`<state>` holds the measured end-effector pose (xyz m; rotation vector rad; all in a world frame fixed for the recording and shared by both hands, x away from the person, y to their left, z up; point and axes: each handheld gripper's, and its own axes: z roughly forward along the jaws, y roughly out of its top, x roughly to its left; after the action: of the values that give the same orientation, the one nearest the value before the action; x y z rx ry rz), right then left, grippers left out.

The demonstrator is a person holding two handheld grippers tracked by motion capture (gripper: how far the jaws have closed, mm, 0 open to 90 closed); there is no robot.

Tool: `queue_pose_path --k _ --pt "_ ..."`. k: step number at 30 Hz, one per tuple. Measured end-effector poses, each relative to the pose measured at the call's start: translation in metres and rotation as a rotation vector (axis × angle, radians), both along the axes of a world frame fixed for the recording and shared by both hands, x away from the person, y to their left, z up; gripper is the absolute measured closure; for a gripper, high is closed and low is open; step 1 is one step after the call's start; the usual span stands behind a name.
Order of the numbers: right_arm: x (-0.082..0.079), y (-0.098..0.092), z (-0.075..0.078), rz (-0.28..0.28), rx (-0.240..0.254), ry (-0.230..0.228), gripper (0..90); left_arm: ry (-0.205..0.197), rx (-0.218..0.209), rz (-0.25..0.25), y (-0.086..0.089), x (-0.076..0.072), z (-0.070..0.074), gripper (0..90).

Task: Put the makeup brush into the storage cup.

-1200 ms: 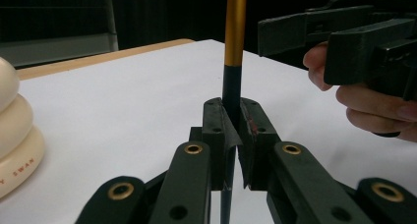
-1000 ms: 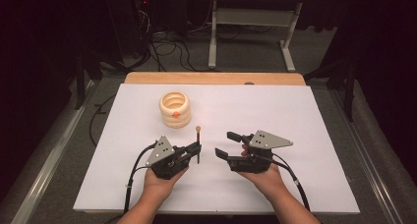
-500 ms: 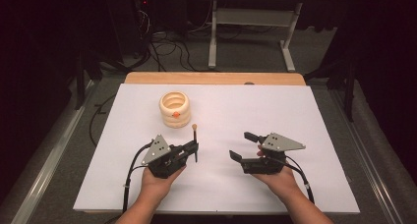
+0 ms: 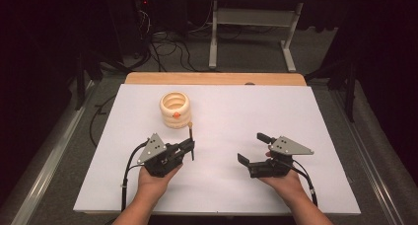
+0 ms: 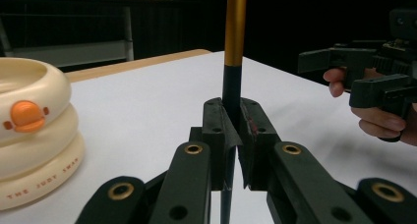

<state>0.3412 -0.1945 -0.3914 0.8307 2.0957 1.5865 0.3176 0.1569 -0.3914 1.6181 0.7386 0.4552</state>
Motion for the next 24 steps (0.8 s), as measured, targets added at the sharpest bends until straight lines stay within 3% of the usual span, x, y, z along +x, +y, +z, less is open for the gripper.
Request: queue_pose_path --k 8,18,24 --pt "-0.001 -0.004 -0.005 -0.011 -0.019 0.002 1.0 -0.015 -0.004 0.042 0.014 0.001 0.006 83.0" --pt "0.0 -0.007 -0.007 -0.028 -0.013 0.001 1.1 -0.034 -0.066 0.094 0.04 -0.002 0.019 83.1" --pt "0.001 -0.008 -0.007 -0.029 -0.005 0.004 1.1 -0.041 -0.07 0.136 0.056 -0.002 0.022 83.1"
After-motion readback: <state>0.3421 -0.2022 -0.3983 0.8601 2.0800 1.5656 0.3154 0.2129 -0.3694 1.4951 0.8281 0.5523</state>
